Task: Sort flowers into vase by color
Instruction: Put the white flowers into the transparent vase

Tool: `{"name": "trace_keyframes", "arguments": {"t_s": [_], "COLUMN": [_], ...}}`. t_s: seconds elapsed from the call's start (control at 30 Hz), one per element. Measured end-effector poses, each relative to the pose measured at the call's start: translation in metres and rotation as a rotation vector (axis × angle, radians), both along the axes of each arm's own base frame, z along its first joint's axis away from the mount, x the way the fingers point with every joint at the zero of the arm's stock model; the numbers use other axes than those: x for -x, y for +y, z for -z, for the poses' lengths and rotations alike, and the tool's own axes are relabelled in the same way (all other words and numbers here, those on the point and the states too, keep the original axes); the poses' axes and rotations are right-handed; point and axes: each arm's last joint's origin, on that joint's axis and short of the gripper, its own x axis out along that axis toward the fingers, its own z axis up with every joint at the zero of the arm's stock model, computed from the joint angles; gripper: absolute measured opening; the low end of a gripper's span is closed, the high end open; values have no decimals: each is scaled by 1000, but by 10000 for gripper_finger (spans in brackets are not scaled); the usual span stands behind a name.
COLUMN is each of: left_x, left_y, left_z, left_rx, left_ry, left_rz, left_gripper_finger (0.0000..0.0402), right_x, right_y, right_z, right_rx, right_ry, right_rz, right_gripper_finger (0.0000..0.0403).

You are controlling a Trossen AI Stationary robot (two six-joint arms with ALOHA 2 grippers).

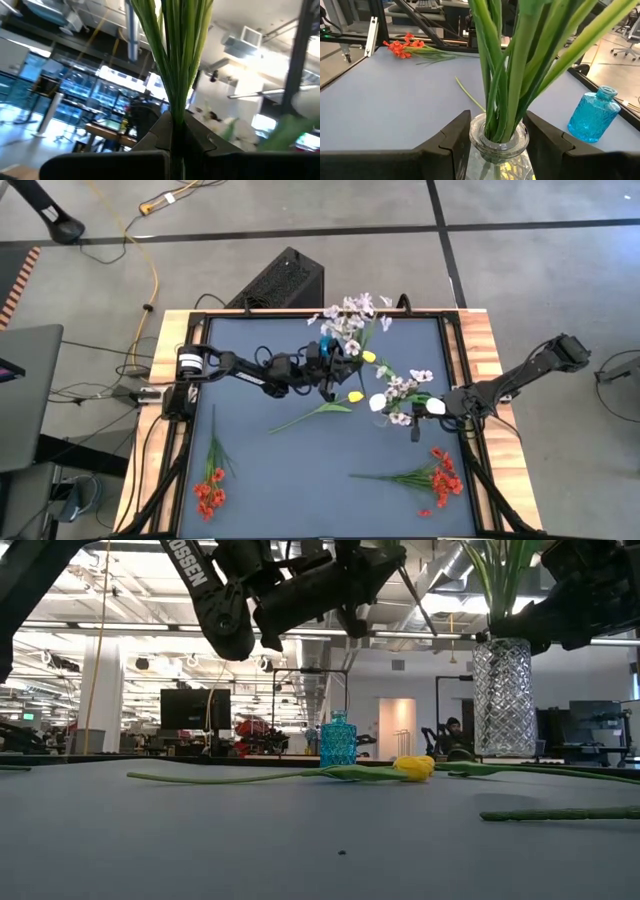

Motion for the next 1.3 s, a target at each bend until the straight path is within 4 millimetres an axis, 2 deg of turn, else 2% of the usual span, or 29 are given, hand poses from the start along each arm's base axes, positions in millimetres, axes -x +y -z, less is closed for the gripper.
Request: {"name": "trace_keyframes", "arguments": {"t_s": [0.27, 0.43, 0.67, 0.8, 0.97, 1.07, 1.23, 1.3], "left_x": [0, 0, -2, -8, -23, -22, -24, -31], "left_y": [4, 12, -4, -7, -9, -9, -12, -15], "left_z": [0, 0, 1, -11, -18, -22, -20, -18], "left_rx": [24, 107, 73, 31, -16, -57, -37, -43], "left_ry": [2, 5, 18, -15, 71, 41, 64, 60], "left_rz": [-29, -5, -39, -50, -49, -34, -69, -68], "left_gripper_finger": [2, 2, 2, 2, 1, 1, 0, 0], "right_x": [0, -1, -2, -2, -3, -3, -3, -3], "right_y": [0, -3, -5, -8, -11, -12, -12, -12], "right_z": [0, -1, 0, 0, 0, 0, 0, 0], "right_rx": [18, 5, -4, -8, -9, -8, -9, -9], "right_ry": [1, -4, -2, -3, -4, -3, -5, -5], "right_rz": [-1, 20, 34, 53, 75, 81, 80, 81], "right_gripper_finger": [185, 185, 185, 185, 185, 185, 185, 185]}}
